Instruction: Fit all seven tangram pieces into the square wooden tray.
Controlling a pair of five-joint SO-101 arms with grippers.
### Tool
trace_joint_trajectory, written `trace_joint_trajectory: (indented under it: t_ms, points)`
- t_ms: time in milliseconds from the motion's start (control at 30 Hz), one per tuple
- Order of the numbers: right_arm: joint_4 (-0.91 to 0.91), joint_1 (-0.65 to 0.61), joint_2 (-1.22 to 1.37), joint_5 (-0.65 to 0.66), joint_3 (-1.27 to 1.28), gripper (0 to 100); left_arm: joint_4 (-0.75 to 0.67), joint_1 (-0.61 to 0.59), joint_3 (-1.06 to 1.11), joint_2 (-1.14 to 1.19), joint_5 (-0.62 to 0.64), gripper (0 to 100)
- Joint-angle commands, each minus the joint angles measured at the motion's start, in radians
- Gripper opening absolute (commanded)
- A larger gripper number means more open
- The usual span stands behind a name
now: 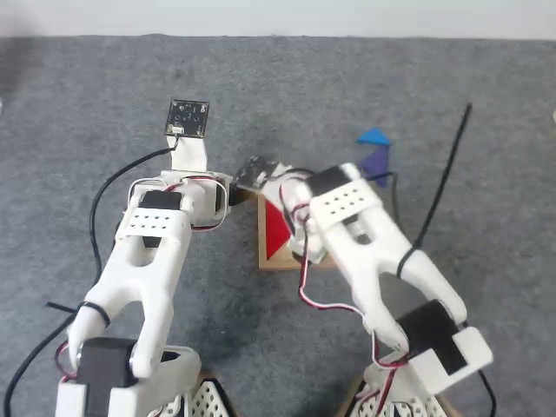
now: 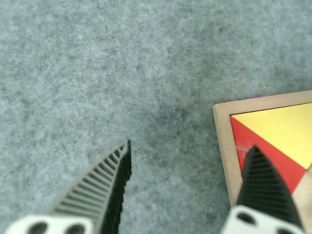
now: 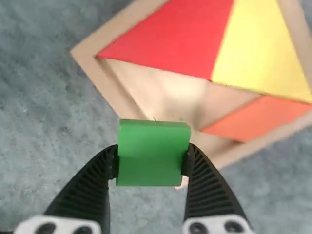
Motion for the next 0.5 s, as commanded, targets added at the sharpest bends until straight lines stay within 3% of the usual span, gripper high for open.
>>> trace_joint_trajectory:
  t_ms: [0, 367, 467]
  points:
    - [-0.054, -0.028, 0.001, 0.012, -0.008, 0.9, -0.018, -0.003, -0.004, -0.005, 0.002, 35]
    - [-0.071, 0.013, 0.219, 0.014, -0.170, 1.3, -0.015, -0.003, -0.004, -0.005, 0.002, 35]
    - [-0.064, 0.024, 0.219, 0.014, -0.189, 7.2, -0.015, -0.003, -0.004, -0.005, 0.002, 35]
